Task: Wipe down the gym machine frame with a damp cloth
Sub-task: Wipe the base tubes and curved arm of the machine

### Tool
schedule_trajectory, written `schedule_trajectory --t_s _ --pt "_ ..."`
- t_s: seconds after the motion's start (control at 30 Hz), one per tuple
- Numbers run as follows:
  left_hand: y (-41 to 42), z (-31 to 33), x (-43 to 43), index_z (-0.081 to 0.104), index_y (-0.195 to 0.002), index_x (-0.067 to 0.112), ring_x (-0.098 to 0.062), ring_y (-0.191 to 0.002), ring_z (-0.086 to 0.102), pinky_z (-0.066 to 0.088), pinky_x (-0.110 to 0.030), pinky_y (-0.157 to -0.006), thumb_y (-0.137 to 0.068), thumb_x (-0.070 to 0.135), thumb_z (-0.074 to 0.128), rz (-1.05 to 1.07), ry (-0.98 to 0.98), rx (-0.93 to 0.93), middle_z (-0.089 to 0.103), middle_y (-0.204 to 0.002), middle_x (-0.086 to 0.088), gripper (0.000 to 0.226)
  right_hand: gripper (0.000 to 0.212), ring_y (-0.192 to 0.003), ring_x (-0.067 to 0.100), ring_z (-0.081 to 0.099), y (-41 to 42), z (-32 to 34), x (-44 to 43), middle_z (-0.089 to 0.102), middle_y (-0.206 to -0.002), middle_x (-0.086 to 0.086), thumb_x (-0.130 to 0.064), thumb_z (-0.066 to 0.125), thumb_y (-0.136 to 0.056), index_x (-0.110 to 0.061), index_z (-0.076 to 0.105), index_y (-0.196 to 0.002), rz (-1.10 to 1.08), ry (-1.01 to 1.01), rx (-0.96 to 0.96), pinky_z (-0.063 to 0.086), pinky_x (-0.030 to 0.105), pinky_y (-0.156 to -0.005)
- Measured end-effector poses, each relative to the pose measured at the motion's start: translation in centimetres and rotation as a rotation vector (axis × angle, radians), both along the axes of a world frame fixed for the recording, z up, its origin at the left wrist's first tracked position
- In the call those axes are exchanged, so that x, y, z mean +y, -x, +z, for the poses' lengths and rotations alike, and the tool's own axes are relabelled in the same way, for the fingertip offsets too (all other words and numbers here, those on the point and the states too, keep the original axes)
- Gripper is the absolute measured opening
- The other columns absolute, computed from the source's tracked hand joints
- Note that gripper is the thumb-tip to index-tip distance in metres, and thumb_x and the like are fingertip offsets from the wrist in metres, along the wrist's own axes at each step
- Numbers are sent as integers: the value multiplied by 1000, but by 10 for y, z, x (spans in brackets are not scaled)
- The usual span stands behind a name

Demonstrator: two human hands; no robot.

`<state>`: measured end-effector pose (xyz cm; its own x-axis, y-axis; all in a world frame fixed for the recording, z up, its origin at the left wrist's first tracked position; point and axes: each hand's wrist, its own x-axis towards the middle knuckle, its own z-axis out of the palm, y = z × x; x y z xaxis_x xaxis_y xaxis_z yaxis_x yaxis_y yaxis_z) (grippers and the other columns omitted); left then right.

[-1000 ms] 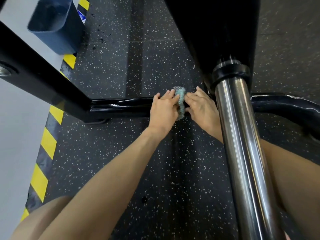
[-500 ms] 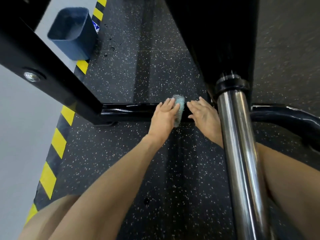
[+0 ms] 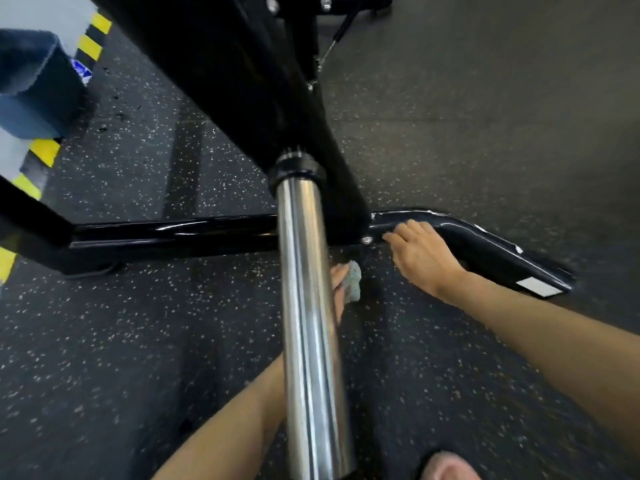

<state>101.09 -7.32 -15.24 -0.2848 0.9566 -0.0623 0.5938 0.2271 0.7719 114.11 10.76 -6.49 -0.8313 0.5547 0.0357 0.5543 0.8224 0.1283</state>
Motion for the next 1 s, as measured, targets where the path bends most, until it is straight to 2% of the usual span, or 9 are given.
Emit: schedule_trajectory --t_s 0.03,0.1,0.23,0.33,0.43,0.57,0.67,0.87,1.0 --pt "-14 0 12 60 -131 16 1 -114 53 44 -18 -100 -95 7 55 109 15 -128 57 -130 14 36 19 -71 30 56 -11 -3 8 61 -81 11 -7 62 -81 0 69 -97 -25 -14 38 47 37 -64" --pt "-37 6 42 60 -128 6 0 -116 49 33 -5 -102 -89 -1 62 322 -116 -132 59 -130 0 39 24 -75 32 57 -29 -3 24 61 -85 12 -4 73 -76 -1 67 -99 -84 -29 49 48 39 -66" --pt "-95 30 68 59 -129 6 -3 -118 52 39 -15 -104 -88 -2 63 384 -273 -224 60 -130 -2 42 57 -114 35 47 -68 -7 42 50 -127 17 -20 72 -84 -7 48 -134 -328 73 70 40 44 -95" --pt "-132 38 100 57 -131 5 -9 -125 50 33 -11 -106 -90 0 61 429 -359 -236 57 -135 -6 41 83 -133 34 33 -97 -14 65 34 -145 17 -35 71 -85 -9 26 -149 -490 113 45 26 42 -112" --pt "-141 48 143 55 -131 1 -11 -127 46 30 -10 -108 -92 -4 56 500 -430 -206 54 -137 -12 40 93 -135 30 32 -115 -21 86 36 -145 11 -48 67 -83 -10 18 -152 -584 156 9 16 42 -116" --pt "-105 33 203 48 -139 6 -23 -139 36 20 -44 -118 -94 -2 50 449 -247 237 46 -145 -11 46 86 -134 27 37 -125 -31 102 46 -141 6 -56 62 -84 -15 25 -149 -603 238 -71 5 46 -117" --pt "-95 29 224 44 -142 12 -19 -142 30 6 -44 -118 -100 11 41 339 -45 443 43 -148 -6 41 69 -127 26 45 -130 -39 114 55 -130 4 -56 64 -83 -17 44 -136 -571 256 -78 3 47 -117" --pt "-150 45 252 48 -138 11 -21 -138 37 1 -43 -117 -94 10 51 -178 -102 545 49 -143 -7 44 51 -113 23 56 -130 -38 127 63 -111 0 -54 67 -78 -17 55 -112 -581 266 -36 7 45 -115" --pt "-86 40 223 58 -123 12 -23 -127 48 1 -43 -116 -83 4 64 123 -15 676 63 -120 -7 41 53 -107 23 58 -129 -34 127 64 -104 0 -53 72 -76 -17 57 -112 -567 285 -40 8 43 -115"
